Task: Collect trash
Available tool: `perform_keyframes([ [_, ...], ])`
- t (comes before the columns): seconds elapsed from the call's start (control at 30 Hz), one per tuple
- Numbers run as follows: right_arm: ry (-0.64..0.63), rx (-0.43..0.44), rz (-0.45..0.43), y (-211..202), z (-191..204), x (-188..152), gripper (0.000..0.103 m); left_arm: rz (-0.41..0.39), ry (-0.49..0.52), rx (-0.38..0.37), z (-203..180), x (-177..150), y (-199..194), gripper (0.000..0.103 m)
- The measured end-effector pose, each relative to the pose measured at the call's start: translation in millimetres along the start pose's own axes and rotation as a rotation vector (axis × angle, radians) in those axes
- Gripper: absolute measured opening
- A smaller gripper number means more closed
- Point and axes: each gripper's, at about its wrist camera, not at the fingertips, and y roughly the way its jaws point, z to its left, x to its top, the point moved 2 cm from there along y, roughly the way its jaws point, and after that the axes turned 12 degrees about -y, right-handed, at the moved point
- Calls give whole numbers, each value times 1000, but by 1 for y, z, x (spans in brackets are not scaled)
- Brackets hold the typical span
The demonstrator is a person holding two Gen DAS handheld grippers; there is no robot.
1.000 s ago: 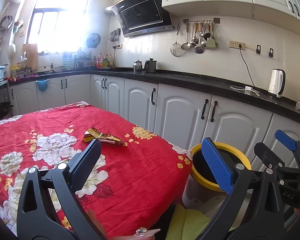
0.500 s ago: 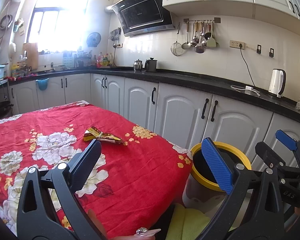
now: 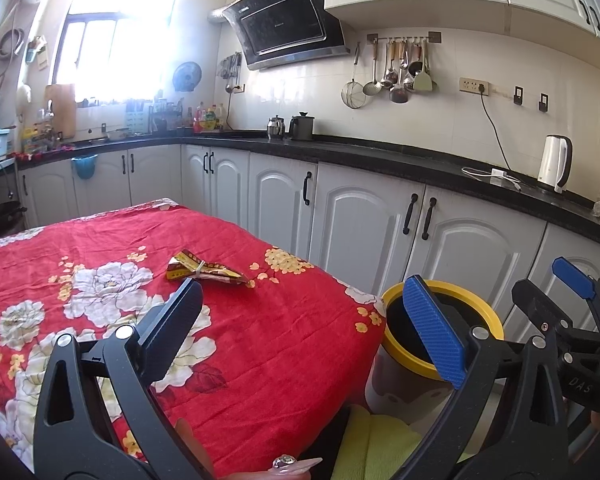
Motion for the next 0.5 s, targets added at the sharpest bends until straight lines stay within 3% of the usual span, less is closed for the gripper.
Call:
perform_keyframes([
  [0.5, -1, 2, 2, 0, -1, 0, 97, 16, 18, 20, 3, -5, 6, 92],
])
